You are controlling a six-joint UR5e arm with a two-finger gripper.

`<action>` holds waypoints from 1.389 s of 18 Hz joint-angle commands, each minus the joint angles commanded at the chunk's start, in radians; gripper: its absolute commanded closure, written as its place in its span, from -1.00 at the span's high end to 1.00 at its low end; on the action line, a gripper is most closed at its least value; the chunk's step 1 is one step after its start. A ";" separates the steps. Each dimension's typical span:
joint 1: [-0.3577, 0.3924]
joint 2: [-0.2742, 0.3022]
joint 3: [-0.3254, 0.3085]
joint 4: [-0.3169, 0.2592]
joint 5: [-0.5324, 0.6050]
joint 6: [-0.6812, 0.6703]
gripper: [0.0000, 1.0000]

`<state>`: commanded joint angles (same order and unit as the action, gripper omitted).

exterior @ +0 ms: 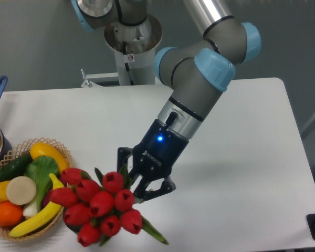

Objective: Insert the flowers into the vase
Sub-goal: 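Carry the red tulip bunch with the gripper toward the black vase, then lower the tulip stems into the black vase opening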

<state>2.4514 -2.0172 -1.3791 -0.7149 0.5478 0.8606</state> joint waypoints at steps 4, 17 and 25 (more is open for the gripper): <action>-0.018 -0.014 0.012 0.026 -0.069 -0.002 -1.00; -0.127 -0.084 0.094 0.049 -0.078 -0.054 -1.00; -0.127 -0.084 0.066 0.049 -0.078 -0.054 -0.95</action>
<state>2.3240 -2.1016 -1.3130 -0.6657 0.4694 0.8069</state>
